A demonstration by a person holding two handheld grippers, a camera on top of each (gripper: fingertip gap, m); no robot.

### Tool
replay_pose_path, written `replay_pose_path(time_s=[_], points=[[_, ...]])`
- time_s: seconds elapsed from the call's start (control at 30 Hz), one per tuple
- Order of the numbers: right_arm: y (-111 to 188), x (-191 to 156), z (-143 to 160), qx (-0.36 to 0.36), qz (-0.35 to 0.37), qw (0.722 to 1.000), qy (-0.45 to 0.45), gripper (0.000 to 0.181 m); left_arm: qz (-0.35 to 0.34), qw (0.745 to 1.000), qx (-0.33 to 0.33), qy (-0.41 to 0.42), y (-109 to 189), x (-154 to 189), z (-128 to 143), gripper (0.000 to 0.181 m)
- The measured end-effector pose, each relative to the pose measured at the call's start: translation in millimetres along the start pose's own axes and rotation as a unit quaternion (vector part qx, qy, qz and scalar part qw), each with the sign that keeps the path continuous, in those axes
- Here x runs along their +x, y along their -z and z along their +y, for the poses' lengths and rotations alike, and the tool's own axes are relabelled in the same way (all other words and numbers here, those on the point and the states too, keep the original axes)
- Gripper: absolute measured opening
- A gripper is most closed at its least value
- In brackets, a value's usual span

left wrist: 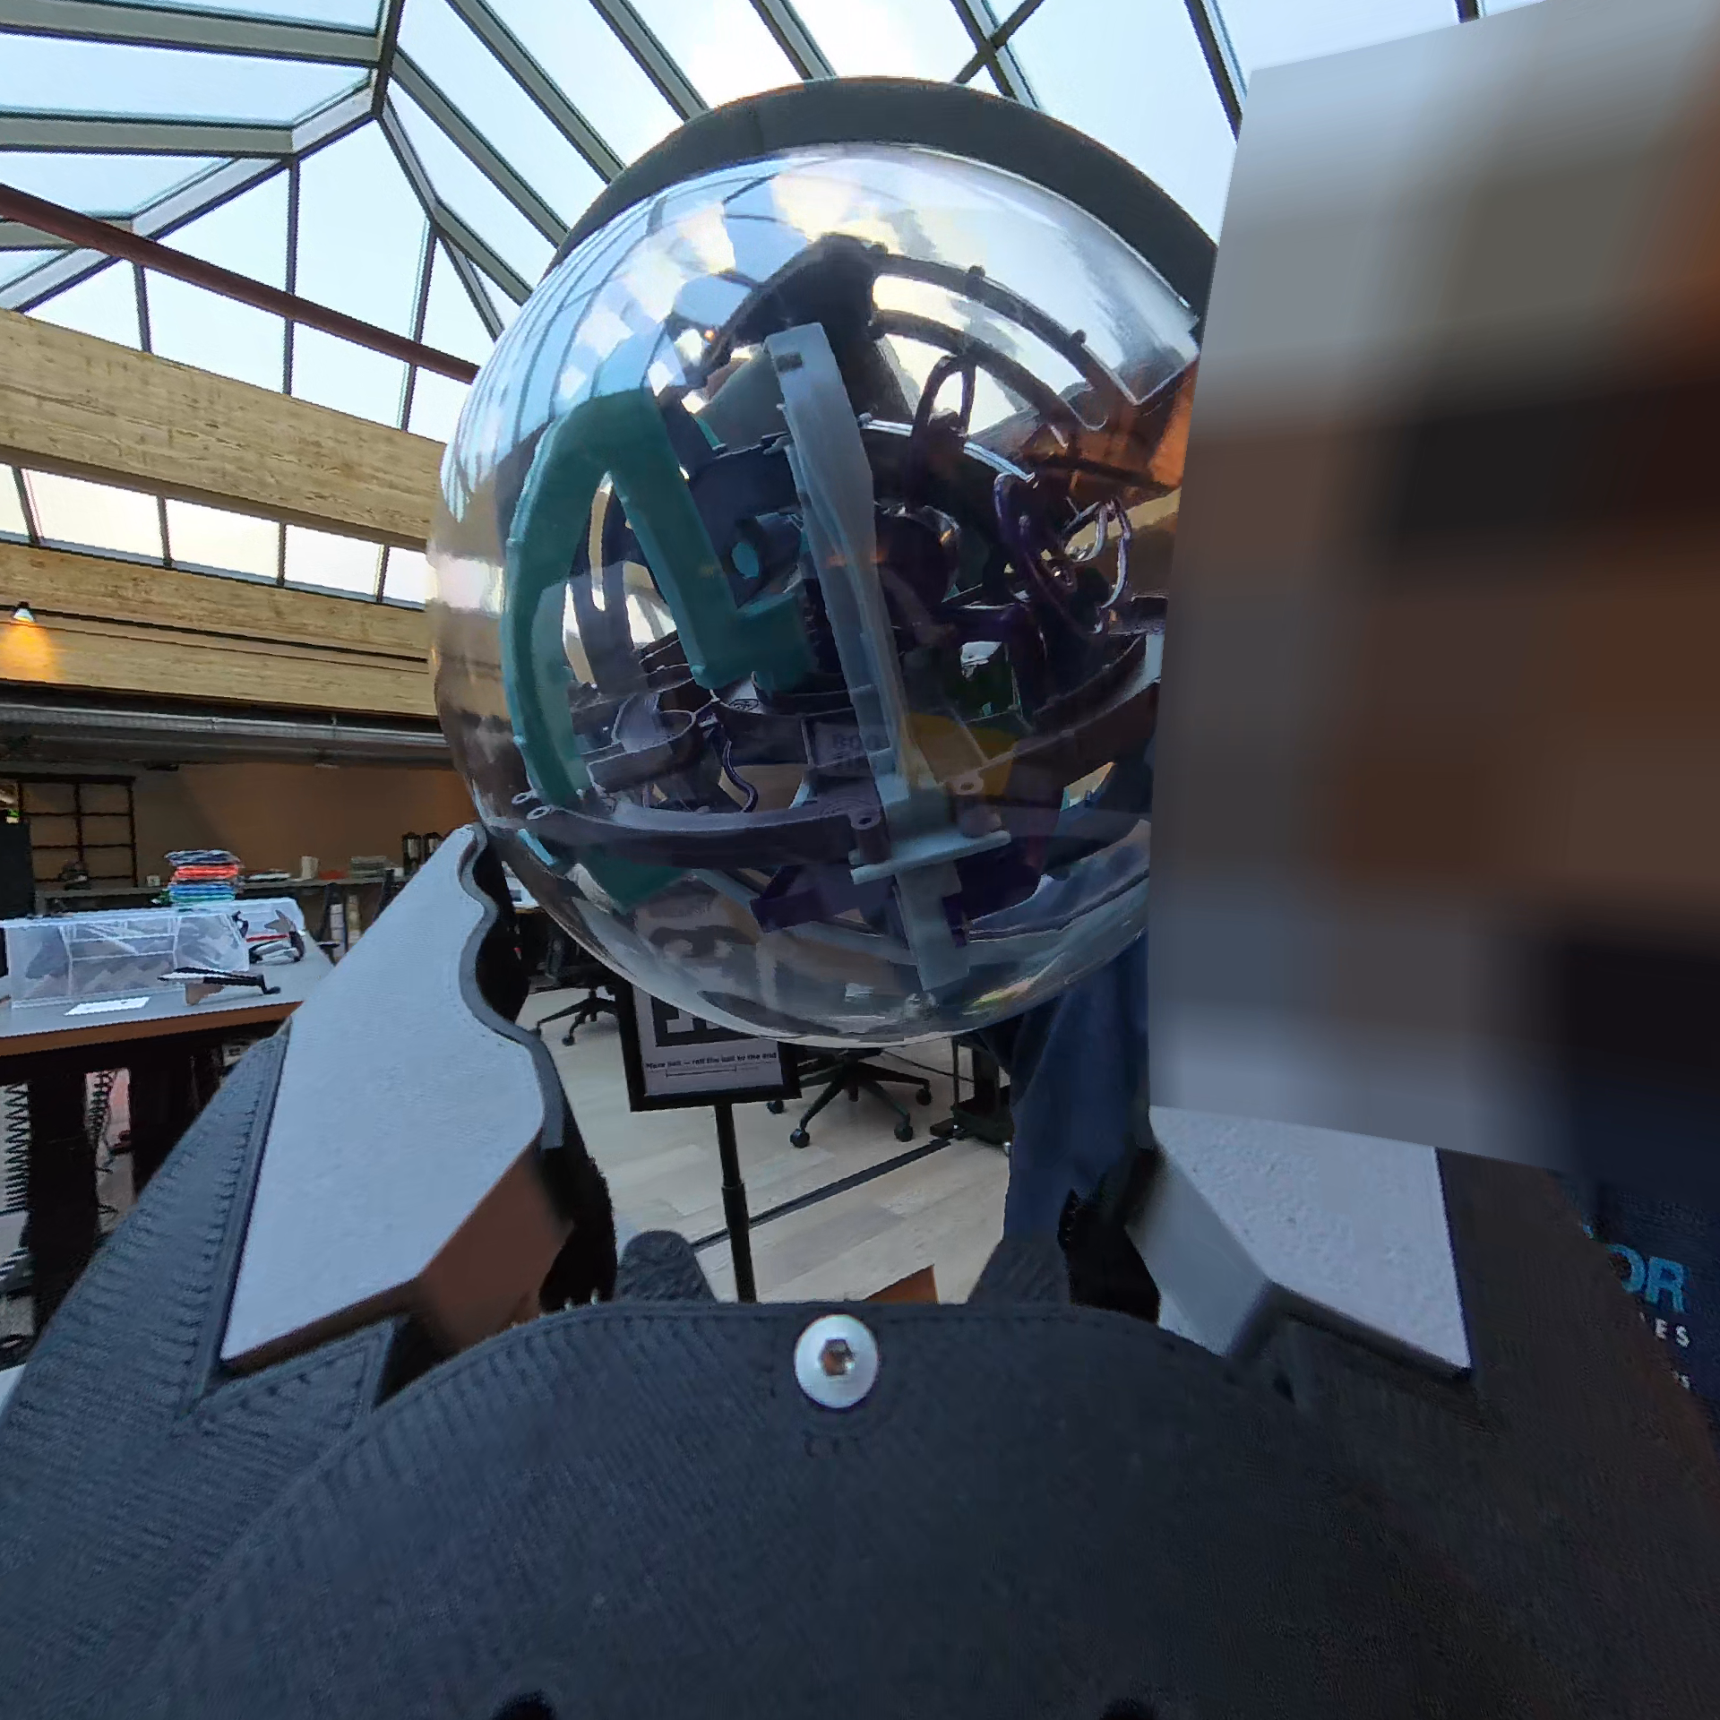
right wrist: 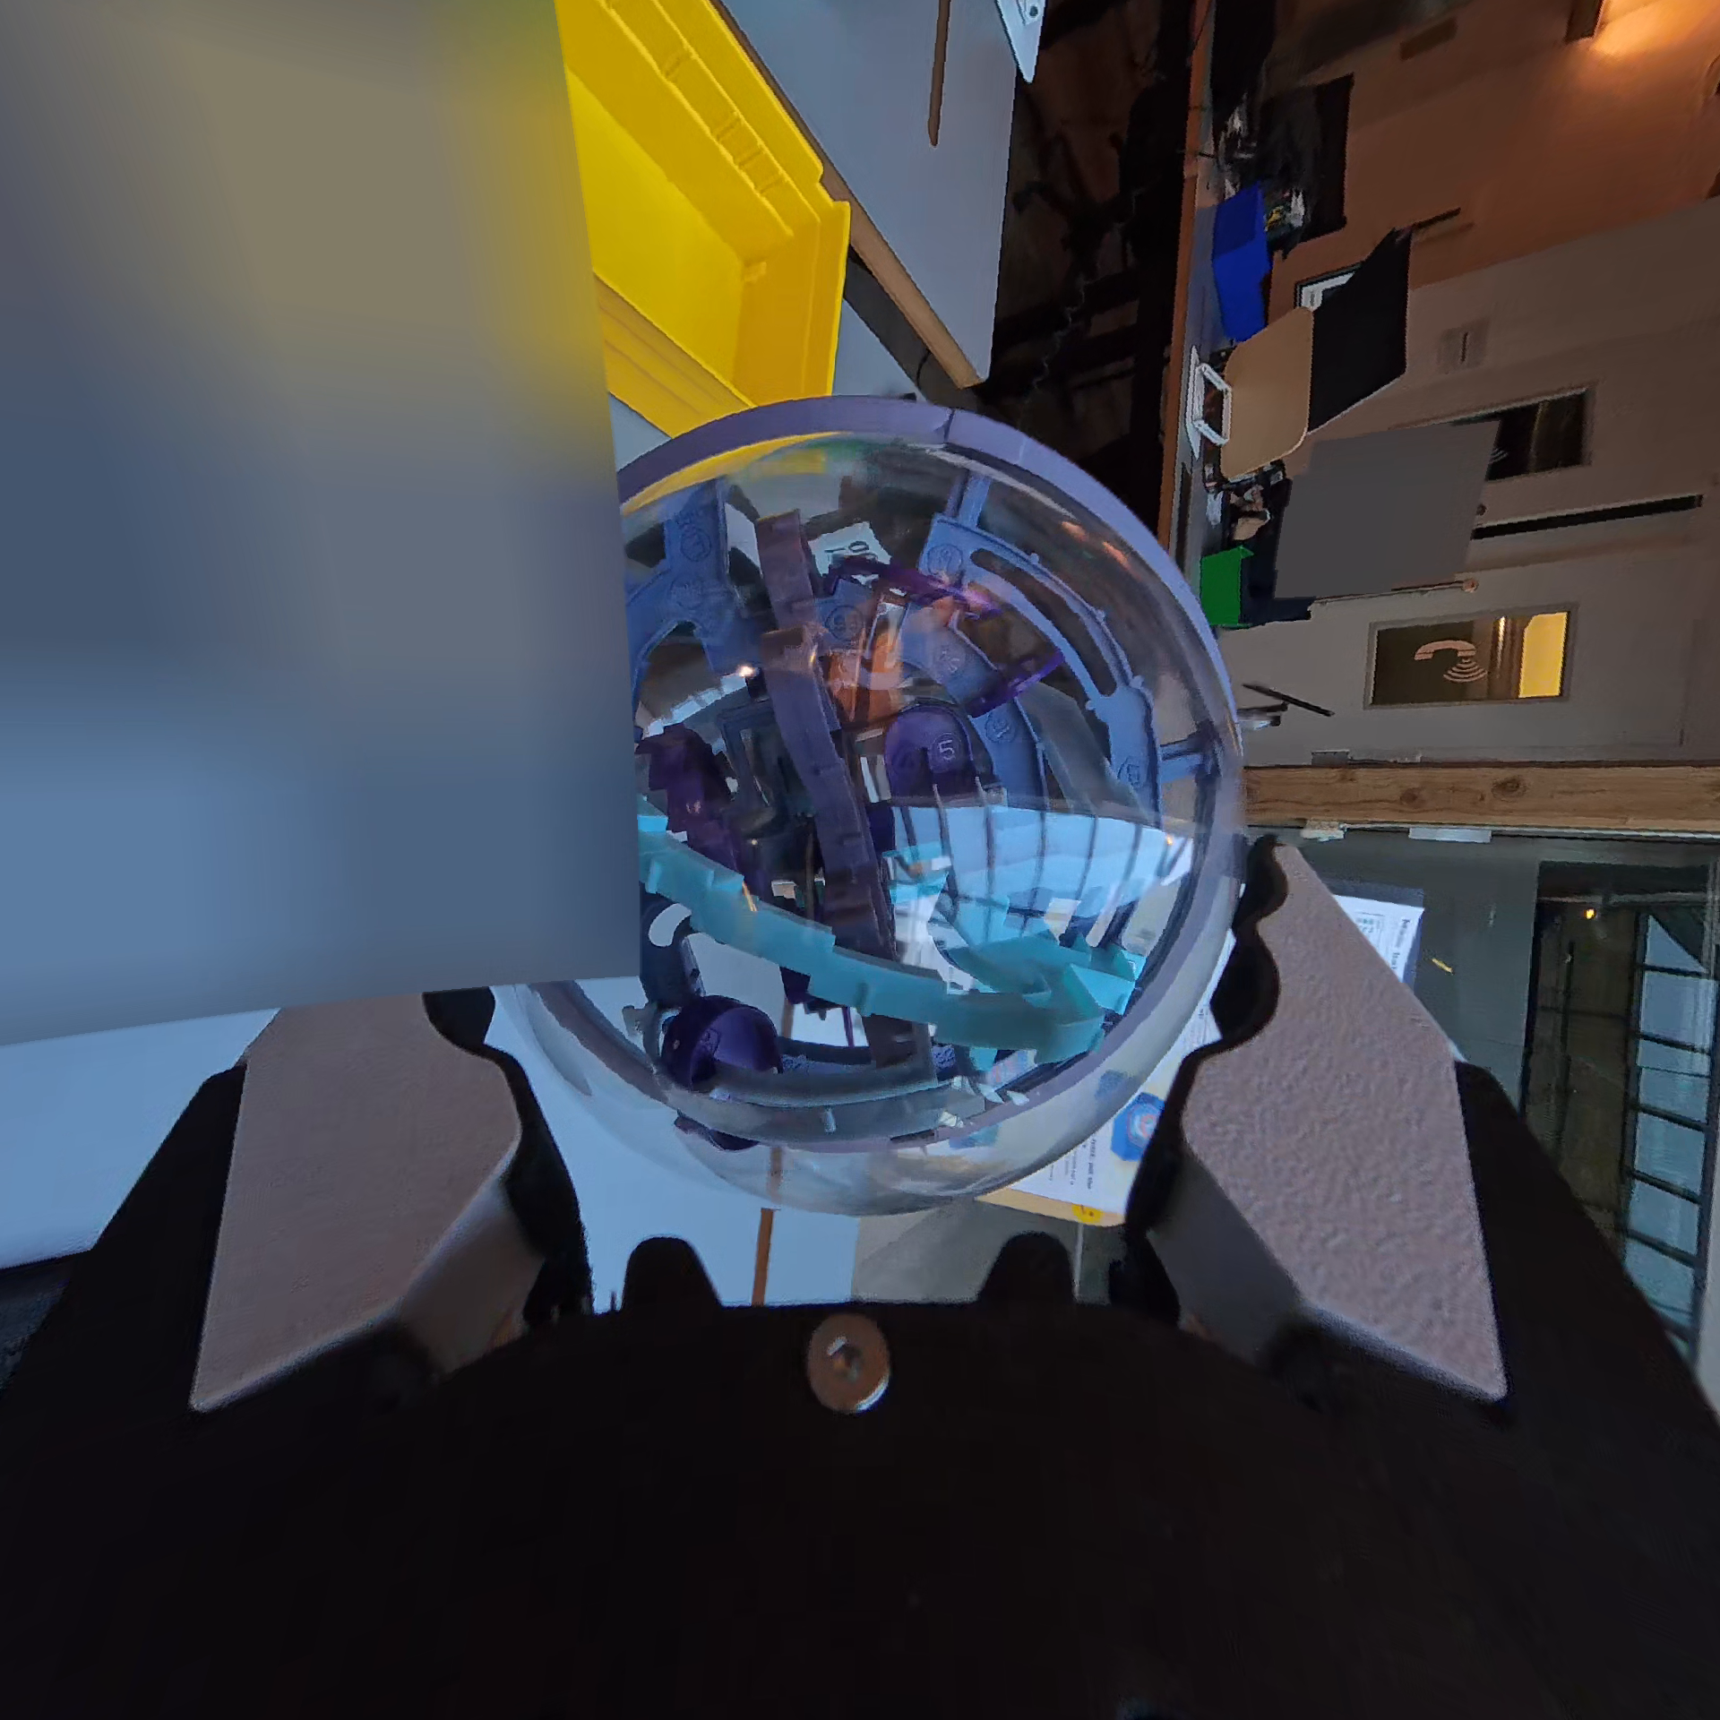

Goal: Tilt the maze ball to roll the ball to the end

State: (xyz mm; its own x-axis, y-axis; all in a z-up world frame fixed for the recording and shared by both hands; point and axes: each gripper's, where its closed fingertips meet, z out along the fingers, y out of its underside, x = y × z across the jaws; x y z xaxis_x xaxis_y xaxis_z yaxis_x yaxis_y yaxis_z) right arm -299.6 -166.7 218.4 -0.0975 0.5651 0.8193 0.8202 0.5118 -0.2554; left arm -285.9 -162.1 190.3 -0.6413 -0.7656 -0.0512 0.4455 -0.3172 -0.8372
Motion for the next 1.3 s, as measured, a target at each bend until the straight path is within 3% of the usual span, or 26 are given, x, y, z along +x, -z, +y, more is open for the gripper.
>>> replay_pose_path(time_s=[0.03,0.37,0.7,1.0,1.3], points=[[-0.1,0.9,-3.5,0.003,0.009,1.000,0.010,0.158,-0.004,1.000,-0.004,-0.012,0.9,2.7,-3.4,0.144],[10.3,10.0,-24.3,0.044,0.105,0.990,0.082,0.158,-0.056,0.990,-0.076,-0.106,-3.0,22.3,-29.7,0.144],[65.6,44.2,-54.4,0.085,0.213,0.964,0.133,0.158,-0.049,0.970,-0.157,-0.182,-55.0,41.7,-78.2,0.144],[109.0,48.8,-72.6,0.142,0.293,0.934,0.147,0.157,-0.045,0.954,-0.208,-0.212,-95.7,61.7,-95.0,0.144],[130.3,55.7,-78.7,0.180,0.338,0.912,0.148,0.157,-0.052,0.942,-0.246,-0.224,-116.7,67.9,-106.5,0.143]])
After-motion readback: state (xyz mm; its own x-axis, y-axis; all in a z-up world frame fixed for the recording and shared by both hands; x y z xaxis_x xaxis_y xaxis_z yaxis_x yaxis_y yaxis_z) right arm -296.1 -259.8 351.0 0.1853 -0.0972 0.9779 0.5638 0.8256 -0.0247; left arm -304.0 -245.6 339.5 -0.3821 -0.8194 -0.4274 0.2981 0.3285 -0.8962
